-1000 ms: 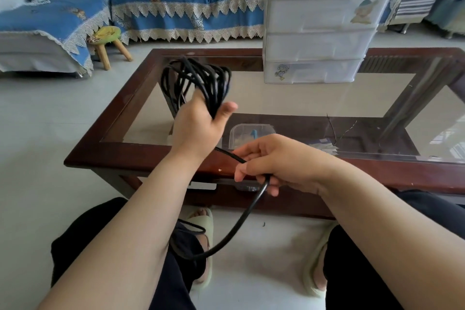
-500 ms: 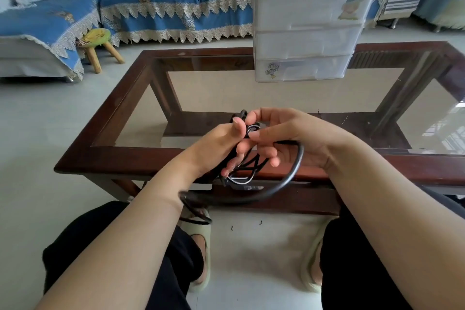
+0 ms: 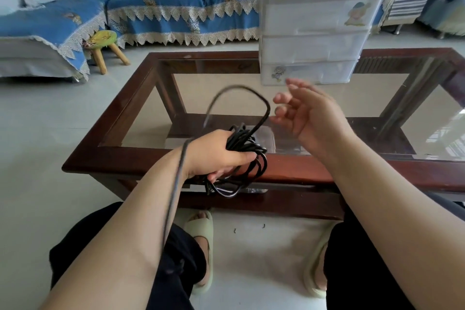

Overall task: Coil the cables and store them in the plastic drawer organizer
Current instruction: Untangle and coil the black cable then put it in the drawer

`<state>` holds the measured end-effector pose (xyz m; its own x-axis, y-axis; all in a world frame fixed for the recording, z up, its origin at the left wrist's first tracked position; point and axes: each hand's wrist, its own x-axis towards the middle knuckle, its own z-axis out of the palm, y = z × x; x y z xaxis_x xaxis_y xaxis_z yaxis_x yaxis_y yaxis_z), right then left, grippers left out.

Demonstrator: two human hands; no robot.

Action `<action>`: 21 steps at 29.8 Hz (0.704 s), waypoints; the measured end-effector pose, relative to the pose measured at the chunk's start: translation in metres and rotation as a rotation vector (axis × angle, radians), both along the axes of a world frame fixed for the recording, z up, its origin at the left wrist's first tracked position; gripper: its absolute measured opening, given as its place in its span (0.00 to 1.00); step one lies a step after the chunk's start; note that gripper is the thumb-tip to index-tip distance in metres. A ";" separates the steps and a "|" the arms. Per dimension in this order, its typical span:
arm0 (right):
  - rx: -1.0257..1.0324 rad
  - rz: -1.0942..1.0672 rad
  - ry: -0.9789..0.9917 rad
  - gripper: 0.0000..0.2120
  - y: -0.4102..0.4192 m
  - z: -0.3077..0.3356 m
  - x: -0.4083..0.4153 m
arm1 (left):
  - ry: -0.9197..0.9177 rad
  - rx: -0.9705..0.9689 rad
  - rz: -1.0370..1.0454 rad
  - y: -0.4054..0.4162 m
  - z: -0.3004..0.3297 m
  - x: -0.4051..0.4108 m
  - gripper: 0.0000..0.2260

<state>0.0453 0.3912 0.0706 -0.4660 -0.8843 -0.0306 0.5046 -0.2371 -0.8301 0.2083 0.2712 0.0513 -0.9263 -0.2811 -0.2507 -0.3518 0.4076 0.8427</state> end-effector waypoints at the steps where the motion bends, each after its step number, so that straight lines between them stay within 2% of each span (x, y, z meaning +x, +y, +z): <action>1: -0.032 -0.147 0.249 0.06 0.000 0.000 0.003 | -0.025 0.029 -0.023 0.000 0.001 0.002 0.17; 3: -0.038 -0.274 0.919 0.07 0.002 -0.003 0.009 | -0.047 0.130 -0.088 0.000 0.004 0.005 0.15; 4: -0.008 -0.224 1.218 0.13 0.002 -0.006 0.012 | -0.043 0.192 -0.121 0.000 0.006 0.007 0.15; 5: 0.043 -0.141 1.393 0.20 0.003 -0.009 0.013 | -0.032 0.248 -0.148 -0.002 0.007 0.009 0.15; 6: 0.123 -0.062 1.408 0.27 0.003 -0.008 0.015 | -0.014 0.300 -0.173 -0.004 0.008 0.011 0.17; 7: 0.198 -0.008 1.319 0.31 0.002 -0.004 0.015 | 0.010 0.357 -0.200 -0.007 0.010 0.013 0.18; 9: 0.320 0.026 1.201 0.33 0.000 0.002 0.006 | 0.084 0.501 -0.232 -0.012 0.011 0.016 0.21; 13: 0.259 0.213 1.027 0.24 0.005 0.014 -0.009 | 0.209 0.784 -0.255 -0.021 0.011 0.017 0.26; 15: 0.245 0.329 0.897 0.18 0.009 0.021 -0.015 | 0.292 0.950 -0.297 -0.022 0.010 0.019 0.19; 17: 0.308 0.298 0.898 0.15 0.014 0.024 -0.024 | 0.379 1.101 -0.331 -0.023 0.009 0.018 0.14; 20: 0.533 0.138 1.026 0.13 0.018 0.024 -0.031 | 0.539 1.245 -0.264 -0.029 0.011 0.016 0.14; 21: 0.585 0.132 0.973 0.13 0.017 0.022 -0.029 | 0.603 1.285 -0.222 -0.033 0.013 0.016 0.14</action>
<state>0.0166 0.4085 0.0925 -0.4222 -0.8970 -0.1312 -0.4202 0.3219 -0.8484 0.2239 0.2380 0.0638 -0.9746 -0.0032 0.2241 0.1535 -0.7384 0.6567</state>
